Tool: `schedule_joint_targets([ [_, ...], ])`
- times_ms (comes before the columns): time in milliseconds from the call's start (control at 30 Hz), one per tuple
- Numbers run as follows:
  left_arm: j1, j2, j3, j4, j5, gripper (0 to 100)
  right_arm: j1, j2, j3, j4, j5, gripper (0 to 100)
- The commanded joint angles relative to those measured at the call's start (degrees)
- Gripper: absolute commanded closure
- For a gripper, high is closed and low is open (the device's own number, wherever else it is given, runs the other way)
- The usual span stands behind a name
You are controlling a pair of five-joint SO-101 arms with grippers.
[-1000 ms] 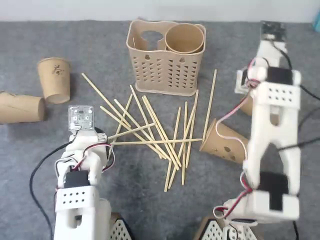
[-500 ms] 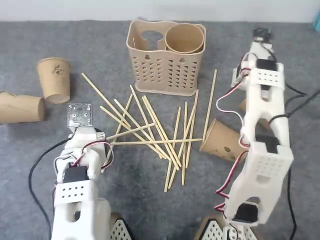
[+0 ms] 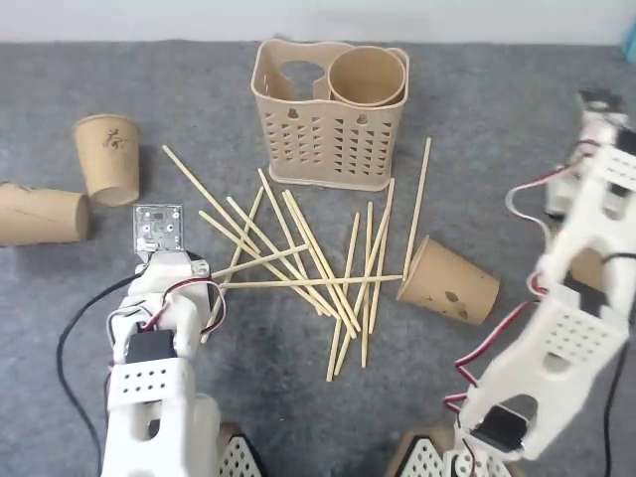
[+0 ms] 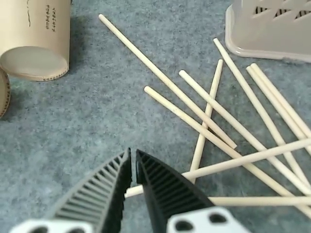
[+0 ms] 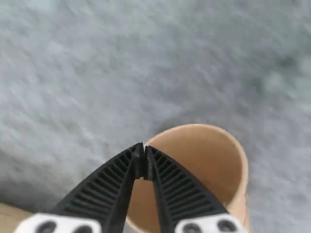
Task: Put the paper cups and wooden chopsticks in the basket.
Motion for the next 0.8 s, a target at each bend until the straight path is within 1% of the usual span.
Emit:
schedule_joint_targets([
  [0, -0.2, 0.3, -2.7, -1.3, 0.4, 99, 8.9, -5.6, -3.1, 1.5, 8.4, 99.1],
  [200, 0.0, 0.3, -2.7, -1.4, 0.4, 99, 19.0, -6.3, -3.3, 6.0, 15.8, 99.1],
  [333, 0.0, 0.3, -2.7, -1.4, 0.4, 99, 22.5, -8.1, -3.3, 13.7, 24.2, 99.1],
  [433, -0.2, 0.3, -2.7, -1.4, 0.4, 99, 24.8, -10.3, -3.3, 18.9, 28.7, 99.1],
  [633, -0.2, 0.3, -2.7, -1.4, 0.4, 99, 31.8, -13.9, -3.0, 19.6, 33.8, 99.1],
  [767, -0.1, 0.3, -2.7, -1.4, 0.3, 99, 35.0, -14.7, -3.0, 19.6, 37.1, 99.1],
])
